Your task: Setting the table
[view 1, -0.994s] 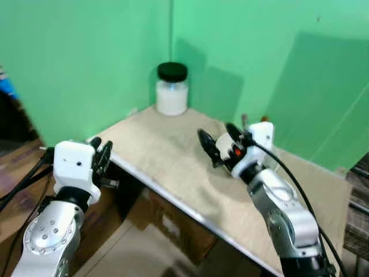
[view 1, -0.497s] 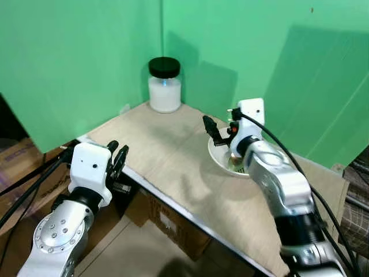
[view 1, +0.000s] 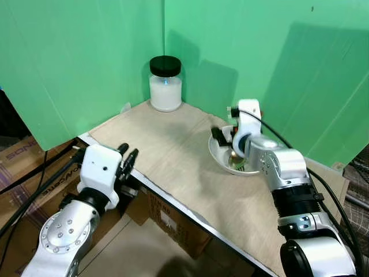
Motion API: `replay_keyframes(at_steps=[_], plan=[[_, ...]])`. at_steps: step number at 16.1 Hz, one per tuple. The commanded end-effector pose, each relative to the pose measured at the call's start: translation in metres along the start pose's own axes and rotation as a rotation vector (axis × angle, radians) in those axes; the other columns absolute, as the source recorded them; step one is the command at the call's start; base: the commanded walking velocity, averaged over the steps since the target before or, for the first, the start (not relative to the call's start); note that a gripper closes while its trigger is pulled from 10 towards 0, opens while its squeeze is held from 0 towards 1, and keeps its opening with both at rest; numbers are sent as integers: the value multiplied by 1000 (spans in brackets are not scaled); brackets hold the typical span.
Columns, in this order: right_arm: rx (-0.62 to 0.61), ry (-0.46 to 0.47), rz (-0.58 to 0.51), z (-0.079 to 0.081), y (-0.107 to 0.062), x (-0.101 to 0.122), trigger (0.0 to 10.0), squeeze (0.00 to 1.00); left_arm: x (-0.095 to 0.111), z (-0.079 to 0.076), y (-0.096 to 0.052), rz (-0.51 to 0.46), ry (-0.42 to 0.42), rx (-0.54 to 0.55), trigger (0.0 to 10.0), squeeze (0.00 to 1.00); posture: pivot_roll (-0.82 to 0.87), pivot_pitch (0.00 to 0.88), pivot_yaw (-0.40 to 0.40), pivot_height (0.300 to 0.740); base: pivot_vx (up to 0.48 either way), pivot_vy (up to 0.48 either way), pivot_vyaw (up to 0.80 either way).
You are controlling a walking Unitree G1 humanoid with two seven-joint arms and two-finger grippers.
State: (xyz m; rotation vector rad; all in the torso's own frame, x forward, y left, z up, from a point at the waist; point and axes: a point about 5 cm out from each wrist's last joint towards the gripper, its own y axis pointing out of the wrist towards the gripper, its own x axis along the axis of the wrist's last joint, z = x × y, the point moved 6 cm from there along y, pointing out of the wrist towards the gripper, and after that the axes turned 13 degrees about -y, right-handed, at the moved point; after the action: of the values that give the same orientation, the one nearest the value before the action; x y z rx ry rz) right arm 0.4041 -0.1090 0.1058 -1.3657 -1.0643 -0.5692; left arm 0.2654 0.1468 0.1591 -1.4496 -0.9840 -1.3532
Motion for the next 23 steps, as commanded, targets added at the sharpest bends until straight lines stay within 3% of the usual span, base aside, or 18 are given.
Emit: replay_keyframes(at_steps=[1,2,3,4,9,10,11,12,15,18,23], plan=[[-14,4,9,-5,0,5,8784,0,1,-6,-2,5,4,-38,10000,0,39,0,-39,740,0,0,0],[-19,22,32,-6,1,3,7490,0,0,-9,-4,9,4,-54,10000,0,38,0,-39,740,0,0,0],[-31,43,42,-9,2,1,4902,0,0,-10,-5,10,6,-68,10000,0,39,0,-40,740,0,0,0],[-33,47,44,-9,3,0,4902,0,0,-11,-5,10,6,-70,10000,0,39,0,-40,740,0,0,0],[-44,64,67,-11,7,-3,2863,0,-3,-20,-9,34,-10,-135,10000,0,40,0,-38,740,0,0,0],[-41,63,70,-10,7,-4,1765,0,-4,-23,-11,37,-17,-152,10000,0,41,0,-38,740,0,0,0],[-40,62,71,-9,8,-4,1451,0,-3,-24,-11,37,-24,-164,10000,0,41,0,-38,740,0,0,0],[-37,61,73,-9,8,-4,157,0,-2,-27,-13,35,-41,-190,10000,0,41,0,-38,740,0,0,0],[-30,60,85,-7,8,-5,0,0,-5,-42,-26,86,-133,-327,10000,0,36,0,-38,740,0,0,0],[-21,56,103,-6,8,-9,0,0,-28,-44,-52,274,-118,-455,10000,0,35,0,-36,740,0,0,0],[-10,58,114,-5,9,-10,0,0,-25,-35,-51,278,-100,-440,10000,0,34,0,-36,740,0,0,0]])
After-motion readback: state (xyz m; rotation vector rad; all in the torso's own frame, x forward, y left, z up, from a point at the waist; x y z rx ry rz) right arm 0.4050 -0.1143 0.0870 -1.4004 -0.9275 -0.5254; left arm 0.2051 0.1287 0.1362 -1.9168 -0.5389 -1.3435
